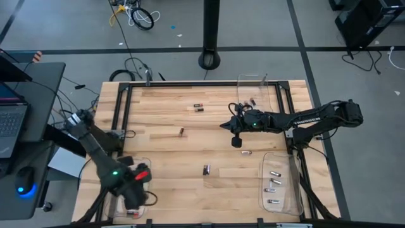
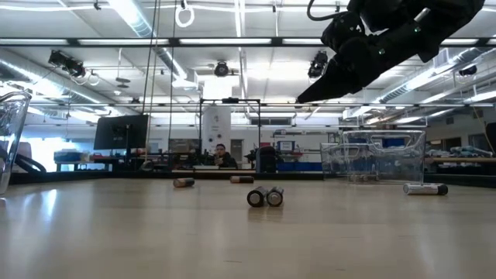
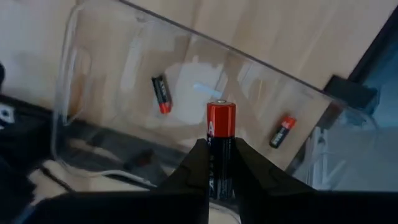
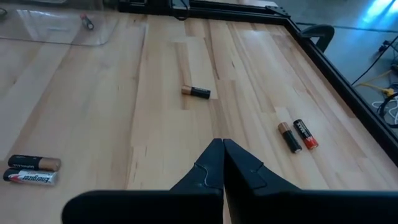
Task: Sort batteries
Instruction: Put the orange battery into the bottom left transparent bin
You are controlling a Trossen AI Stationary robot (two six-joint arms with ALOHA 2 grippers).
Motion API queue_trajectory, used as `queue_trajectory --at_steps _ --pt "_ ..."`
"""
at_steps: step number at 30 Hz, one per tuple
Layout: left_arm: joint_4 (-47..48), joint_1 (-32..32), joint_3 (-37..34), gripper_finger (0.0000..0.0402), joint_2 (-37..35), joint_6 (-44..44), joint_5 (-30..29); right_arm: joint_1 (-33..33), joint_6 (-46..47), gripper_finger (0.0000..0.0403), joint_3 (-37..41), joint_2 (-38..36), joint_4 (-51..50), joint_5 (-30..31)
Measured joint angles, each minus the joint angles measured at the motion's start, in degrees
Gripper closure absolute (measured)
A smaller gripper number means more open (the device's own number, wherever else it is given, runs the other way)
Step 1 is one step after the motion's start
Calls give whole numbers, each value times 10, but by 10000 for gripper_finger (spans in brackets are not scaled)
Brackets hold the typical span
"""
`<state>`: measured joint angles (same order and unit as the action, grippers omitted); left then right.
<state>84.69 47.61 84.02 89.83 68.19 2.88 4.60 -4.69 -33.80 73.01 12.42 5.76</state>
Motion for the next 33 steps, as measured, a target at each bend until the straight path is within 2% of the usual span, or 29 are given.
queue_trajectory --at_steps 3,8,12,16,21,26,33 --pt "-58 21 -61 355 -35 40 -21 0 0 394 0 0 0 0" --pt "-174 24 -198 355 -108 42 -27 0 -1 394 0 0 20 -3" --pt "-277 19 -305 355 -157 43 -23 0 -3 394 0 0 26 -12" --pt "-347 19 -379 355 -179 43 0 0 -3 394 0 0 25 -12" --pt "-410 19 -435 355 -180 43 45 0 5 394 0 0 25 -11" --pt "-482 19 -472 355 -180 42 48 -1 18 394 0 0 25 -11" --pt "-485 19 -484 347 -180 42 45 -1 34 391 0 0 25 -9"
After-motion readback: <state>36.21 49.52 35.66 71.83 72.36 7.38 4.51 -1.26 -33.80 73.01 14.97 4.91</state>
